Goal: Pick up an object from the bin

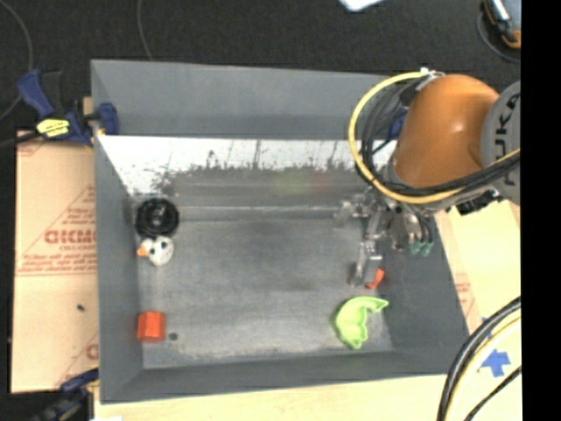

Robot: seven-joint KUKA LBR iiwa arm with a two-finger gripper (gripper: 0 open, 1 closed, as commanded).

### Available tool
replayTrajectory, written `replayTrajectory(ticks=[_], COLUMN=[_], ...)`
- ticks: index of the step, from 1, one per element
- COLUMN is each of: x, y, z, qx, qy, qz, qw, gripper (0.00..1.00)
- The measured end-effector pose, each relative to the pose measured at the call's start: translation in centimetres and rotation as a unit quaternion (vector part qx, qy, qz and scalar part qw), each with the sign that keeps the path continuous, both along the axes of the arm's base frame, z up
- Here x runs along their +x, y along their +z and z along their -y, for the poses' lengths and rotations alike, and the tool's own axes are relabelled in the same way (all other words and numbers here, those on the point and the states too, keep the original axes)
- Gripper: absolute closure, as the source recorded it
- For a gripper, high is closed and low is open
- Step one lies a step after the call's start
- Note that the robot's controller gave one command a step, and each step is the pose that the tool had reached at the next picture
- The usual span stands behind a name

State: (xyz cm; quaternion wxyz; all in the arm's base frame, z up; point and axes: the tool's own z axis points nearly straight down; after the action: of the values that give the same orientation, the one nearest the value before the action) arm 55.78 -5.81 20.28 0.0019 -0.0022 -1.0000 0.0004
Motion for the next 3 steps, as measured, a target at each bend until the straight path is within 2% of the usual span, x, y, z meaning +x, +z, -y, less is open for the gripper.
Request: replayTrajectory(ticks=[1, 2, 3], x=[0.1, 0.2, -3.2], y=[0.5, -6.9, -11.7], z=[0.0, 3.5, 4.6], qx=[-0.001, -0.001, -0.001], qy=[0.001, 0.013, 0.057], qz=[0.004, 0.0045, 0.0024], qw=[1.0, 0.9999, 0.9984], gripper=[0.0, 0.0, 0.0])
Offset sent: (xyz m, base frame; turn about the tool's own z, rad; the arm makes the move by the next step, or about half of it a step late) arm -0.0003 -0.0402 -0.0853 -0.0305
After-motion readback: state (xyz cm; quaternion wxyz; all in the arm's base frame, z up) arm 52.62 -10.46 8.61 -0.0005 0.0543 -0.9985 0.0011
